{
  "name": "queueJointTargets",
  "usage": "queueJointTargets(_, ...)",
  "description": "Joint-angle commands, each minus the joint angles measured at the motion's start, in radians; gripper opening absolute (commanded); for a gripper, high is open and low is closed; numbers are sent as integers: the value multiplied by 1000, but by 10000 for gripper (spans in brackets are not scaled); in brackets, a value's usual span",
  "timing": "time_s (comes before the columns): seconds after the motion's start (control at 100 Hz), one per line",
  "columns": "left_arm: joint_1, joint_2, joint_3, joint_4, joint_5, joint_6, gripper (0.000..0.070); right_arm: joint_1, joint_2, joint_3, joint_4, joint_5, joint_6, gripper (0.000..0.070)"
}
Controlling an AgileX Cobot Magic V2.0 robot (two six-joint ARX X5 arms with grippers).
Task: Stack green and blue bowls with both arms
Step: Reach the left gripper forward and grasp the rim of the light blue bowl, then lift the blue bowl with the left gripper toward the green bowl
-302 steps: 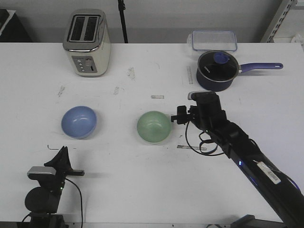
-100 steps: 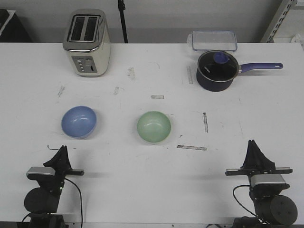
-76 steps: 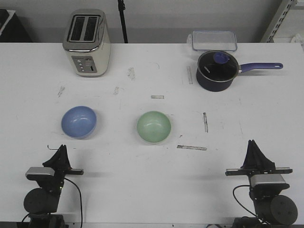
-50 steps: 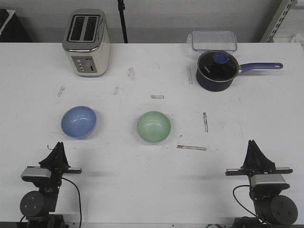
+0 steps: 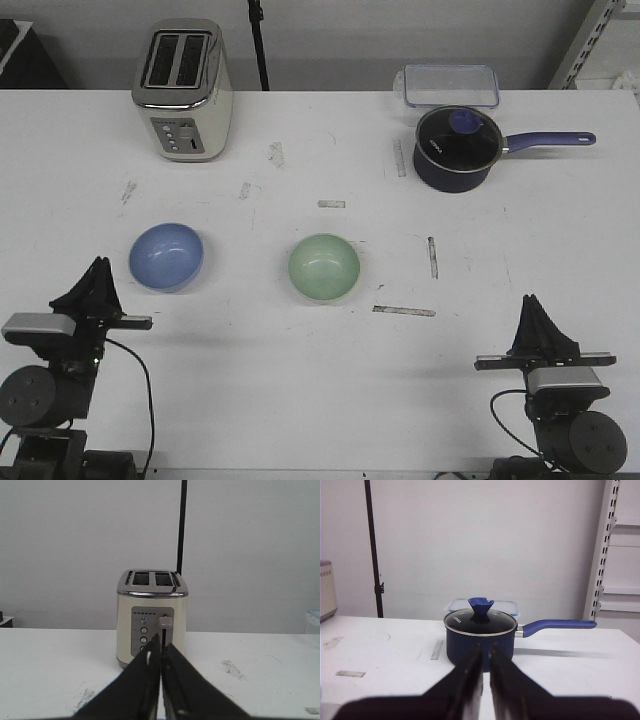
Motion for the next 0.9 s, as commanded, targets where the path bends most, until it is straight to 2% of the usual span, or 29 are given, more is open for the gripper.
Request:
queueJointTargets(0.0, 0, 83, 55, 8, -5, 5, 1, -2, -2, 6, 10, 0, -1, 15)
queueJointTargets(0.16, 0, 277, 191, -63, -5, 5, 1, -2, -2, 6, 10, 1, -1, 15)
queueJointTargets(0.47, 0, 585, 467, -502, -4, 2, 1, -2, -2, 6, 10, 0, -1, 15)
queueJointTargets(0.61, 24, 698, 592, -706, 0, -41, 2, -2, -2, 6, 10, 0, -1, 15)
queueJointTargets(0.75, 75, 801, 717, -886, 18, -140, 2, -2, -2, 6, 10, 1, -1, 15)
queueJointTargets(0.83, 113, 845, 770, -955, 61, -181, 2, -2, -2, 6, 10, 0, -1, 15)
queueJointTargets(0.89, 149, 866, 793, -984, 134, -190, 2, -2, -2, 6, 10, 0, -1, 15)
